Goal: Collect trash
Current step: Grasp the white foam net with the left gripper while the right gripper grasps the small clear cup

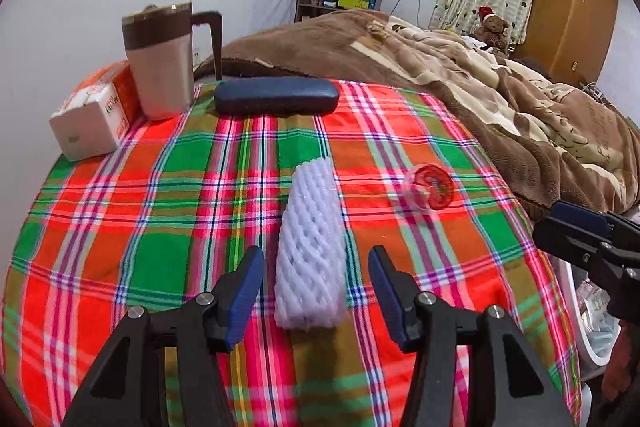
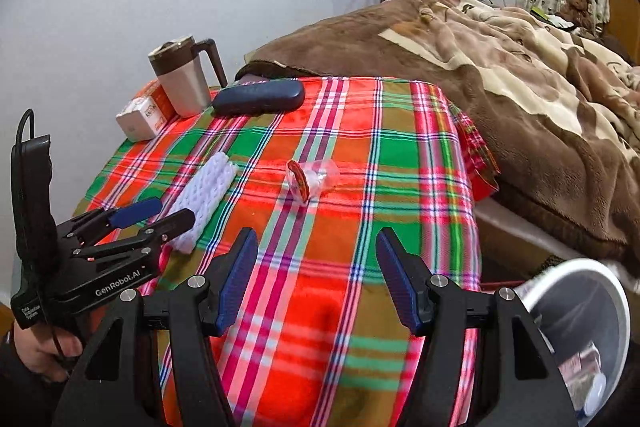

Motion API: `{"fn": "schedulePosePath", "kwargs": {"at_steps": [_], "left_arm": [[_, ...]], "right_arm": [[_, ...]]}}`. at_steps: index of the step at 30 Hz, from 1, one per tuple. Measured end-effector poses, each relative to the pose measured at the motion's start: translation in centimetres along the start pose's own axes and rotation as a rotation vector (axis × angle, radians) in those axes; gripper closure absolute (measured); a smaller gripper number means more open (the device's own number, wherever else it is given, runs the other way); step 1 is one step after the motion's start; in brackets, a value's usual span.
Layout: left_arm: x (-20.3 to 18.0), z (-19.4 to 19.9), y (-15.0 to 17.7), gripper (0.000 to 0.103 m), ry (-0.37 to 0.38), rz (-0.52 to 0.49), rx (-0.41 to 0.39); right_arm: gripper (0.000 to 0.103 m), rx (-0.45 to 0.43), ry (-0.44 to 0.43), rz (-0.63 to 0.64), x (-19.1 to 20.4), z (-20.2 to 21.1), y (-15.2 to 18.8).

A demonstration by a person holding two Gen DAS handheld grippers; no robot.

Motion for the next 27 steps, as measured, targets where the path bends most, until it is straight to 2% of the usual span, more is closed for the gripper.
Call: {"fn": "schedulePosePath", "kwargs": {"at_steps": [3, 5, 6, 14, 19, 22, 24, 27], "left_arm": [[0.3, -1.0, 0.2, 0.049, 0.008, 0.01, 0.006], [0.3, -1.5, 0.4, 0.063, 0.017, 0.007, 0.015], [0.3, -1.9, 0.6, 0.065, 0.019, 0.008, 0.027], [0.7, -2.1, 1.2, 0.069, 0.049, 0.029, 0.018], [0.9, -2.1, 1.1, 0.07, 0.062, 0.041, 0.018], [0.9, -2.2, 1.1, 0.07, 0.063, 0.042, 0.016], [0.8, -2.3, 1.0, 0.07, 0.063, 0.041, 0.016], [0.8, -2.3, 1.0, 0.07, 0.064, 0.043, 0.015]], "right_arm": [[0.044, 0.016, 0.001, 0.002, 0.2, -1.5, -0.3], [0.044, 0.024, 0.001, 0.004, 0.3, -2.4, -0.4], [0.046, 0.028, 0.003, 0.008, 0.4, -2.9, -0.5], [0.052, 0.043, 0.005, 0.016, 1.2, -5.8, -1.4], [0.064, 0.052, 0.014, 0.01, 1.4, -7.3, -1.9], [0.075, 0.062, 0.015, 0.002, 1.4, -7.9, -1.8], [0.087, 0.061, 0.018, -0.003, 1.4, -7.9, -1.6], [0.093, 0.05, 0.025, -0.007, 1.3, -7.6, -1.6]]}}
Point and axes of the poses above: each gripper's, at about its wrist camera, not at the fingertips, and z roughly against the way its jaws point, x to its left, y to its underside, the point moved 4 cm from there along -z, roughly the way its jaws point, and after that the axes turned 2 degrees about -x, right-handed, at the moved point
